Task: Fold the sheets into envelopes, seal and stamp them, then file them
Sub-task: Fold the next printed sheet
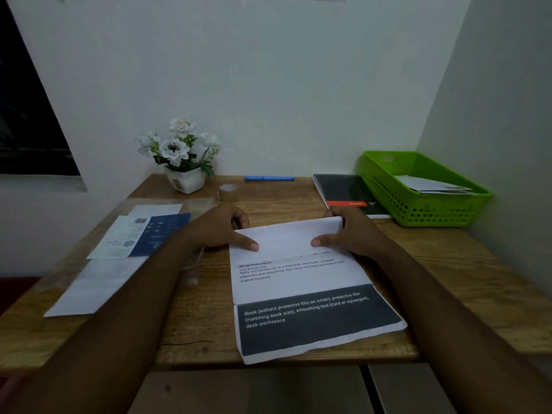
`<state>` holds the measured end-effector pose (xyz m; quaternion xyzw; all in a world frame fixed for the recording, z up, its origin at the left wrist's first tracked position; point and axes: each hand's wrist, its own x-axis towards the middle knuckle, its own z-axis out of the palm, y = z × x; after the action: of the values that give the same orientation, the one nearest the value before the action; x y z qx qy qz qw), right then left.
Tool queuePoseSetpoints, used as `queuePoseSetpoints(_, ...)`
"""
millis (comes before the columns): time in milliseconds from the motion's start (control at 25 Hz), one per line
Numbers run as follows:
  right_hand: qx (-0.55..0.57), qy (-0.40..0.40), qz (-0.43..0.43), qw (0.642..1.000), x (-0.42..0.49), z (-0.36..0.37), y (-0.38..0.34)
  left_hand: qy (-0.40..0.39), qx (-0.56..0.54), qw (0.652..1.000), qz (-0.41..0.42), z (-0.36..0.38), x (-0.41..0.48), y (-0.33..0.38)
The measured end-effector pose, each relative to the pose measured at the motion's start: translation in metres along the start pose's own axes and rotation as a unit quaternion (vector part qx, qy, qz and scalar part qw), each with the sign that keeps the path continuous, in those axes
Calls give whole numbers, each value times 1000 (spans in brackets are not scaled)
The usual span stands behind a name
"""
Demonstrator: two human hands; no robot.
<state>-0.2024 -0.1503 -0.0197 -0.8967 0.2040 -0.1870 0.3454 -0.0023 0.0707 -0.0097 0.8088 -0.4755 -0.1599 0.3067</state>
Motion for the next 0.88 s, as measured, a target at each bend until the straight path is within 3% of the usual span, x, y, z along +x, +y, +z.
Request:
queuePoseSetpoints(200, 85, 55, -34, 994, 3, 5, 4, 83, -115, 990, 15, -1, -3, 2)
queuePoseSetpoints(360, 55, 121, -61, 989, 8, 6, 8, 110, -202, 973, 30, -2, -4, 5)
queuePoseSetpoints(720, 38, 121, -72, 989, 7, 2, 8, 125, -113, 985, 25, -2, -3, 2)
queuePoseSetpoints(880, 35, 86, -92, 991, 4, 0, 7, 88, -98, 990, 57, -2, -5, 0)
